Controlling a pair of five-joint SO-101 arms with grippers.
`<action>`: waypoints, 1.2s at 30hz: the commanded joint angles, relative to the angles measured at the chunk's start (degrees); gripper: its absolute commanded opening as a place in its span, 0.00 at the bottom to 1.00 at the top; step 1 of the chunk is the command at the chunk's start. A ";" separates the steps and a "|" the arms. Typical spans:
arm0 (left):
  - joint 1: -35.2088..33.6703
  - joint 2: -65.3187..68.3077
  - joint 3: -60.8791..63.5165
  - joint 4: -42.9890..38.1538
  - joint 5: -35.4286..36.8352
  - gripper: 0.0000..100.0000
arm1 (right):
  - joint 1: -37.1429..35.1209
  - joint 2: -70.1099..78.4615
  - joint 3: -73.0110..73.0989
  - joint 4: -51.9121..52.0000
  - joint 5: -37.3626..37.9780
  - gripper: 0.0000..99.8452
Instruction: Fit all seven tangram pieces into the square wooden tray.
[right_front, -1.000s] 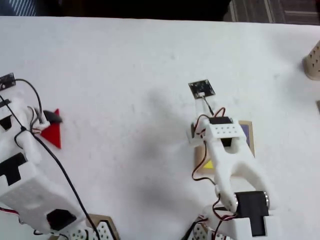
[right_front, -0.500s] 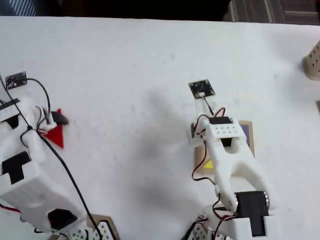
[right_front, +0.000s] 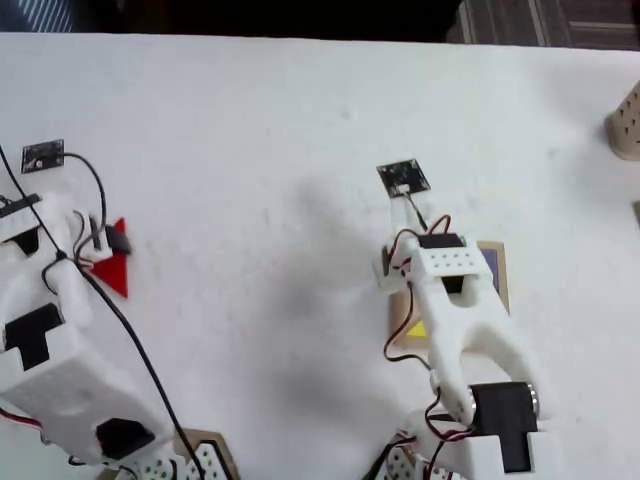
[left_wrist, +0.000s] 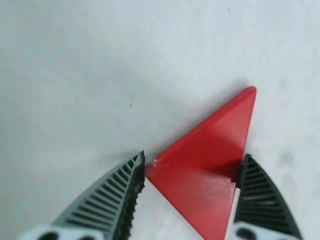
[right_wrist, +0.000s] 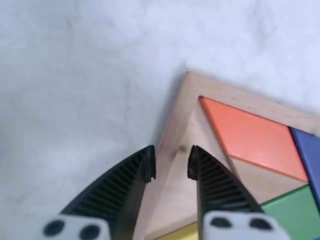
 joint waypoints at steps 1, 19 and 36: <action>1.45 -0.40 0.00 1.14 -0.44 0.25 | -0.40 -0.22 -0.26 -1.10 0.70 0.11; 1.63 -0.48 -1.41 9.14 -0.53 0.25 | -0.48 -0.22 -0.26 -1.10 0.70 0.11; 2.24 -0.13 -0.79 9.58 -4.57 0.10 | -0.48 -0.22 -0.26 -1.10 0.79 0.11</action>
